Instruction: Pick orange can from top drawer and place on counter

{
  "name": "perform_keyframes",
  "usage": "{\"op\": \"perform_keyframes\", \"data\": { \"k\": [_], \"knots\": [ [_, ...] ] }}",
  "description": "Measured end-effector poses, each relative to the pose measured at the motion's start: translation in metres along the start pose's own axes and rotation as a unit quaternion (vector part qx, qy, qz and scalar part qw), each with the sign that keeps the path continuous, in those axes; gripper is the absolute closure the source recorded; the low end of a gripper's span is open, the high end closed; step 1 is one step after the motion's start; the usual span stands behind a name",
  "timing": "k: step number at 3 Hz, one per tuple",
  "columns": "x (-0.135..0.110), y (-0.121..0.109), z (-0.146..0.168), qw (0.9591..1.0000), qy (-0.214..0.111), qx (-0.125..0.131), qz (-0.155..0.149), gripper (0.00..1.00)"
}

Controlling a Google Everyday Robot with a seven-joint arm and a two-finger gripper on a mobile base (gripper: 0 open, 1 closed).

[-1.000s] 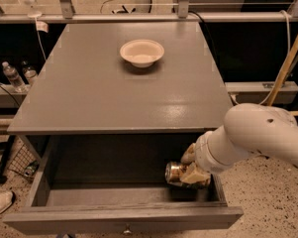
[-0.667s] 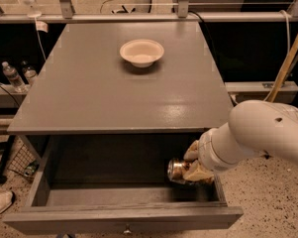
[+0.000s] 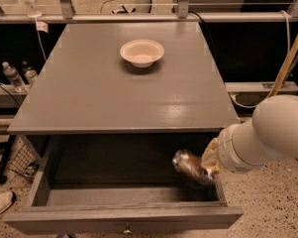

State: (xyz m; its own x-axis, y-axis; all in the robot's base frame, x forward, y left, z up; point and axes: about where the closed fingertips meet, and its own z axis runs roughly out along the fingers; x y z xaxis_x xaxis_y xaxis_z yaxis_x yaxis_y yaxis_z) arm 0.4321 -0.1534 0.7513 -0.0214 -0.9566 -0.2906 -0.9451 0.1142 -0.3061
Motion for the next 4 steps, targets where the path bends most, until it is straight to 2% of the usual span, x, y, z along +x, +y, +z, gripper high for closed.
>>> {"op": "perform_keyframes", "data": {
  "k": [1, 2, 3, 4],
  "knots": [
    [0.011, -0.008, -0.039, 0.9992, 0.023, 0.031, -0.006, 1.00],
    [0.011, -0.017, -0.061, 0.9982, 0.030, 0.050, -0.017, 1.00],
    [0.005, -0.022, -0.072, 0.9980, 0.014, 0.058, -0.022, 0.82],
    [0.004, -0.022, -0.071, 0.9980, 0.011, 0.057, -0.023, 0.51]
  ]
}}
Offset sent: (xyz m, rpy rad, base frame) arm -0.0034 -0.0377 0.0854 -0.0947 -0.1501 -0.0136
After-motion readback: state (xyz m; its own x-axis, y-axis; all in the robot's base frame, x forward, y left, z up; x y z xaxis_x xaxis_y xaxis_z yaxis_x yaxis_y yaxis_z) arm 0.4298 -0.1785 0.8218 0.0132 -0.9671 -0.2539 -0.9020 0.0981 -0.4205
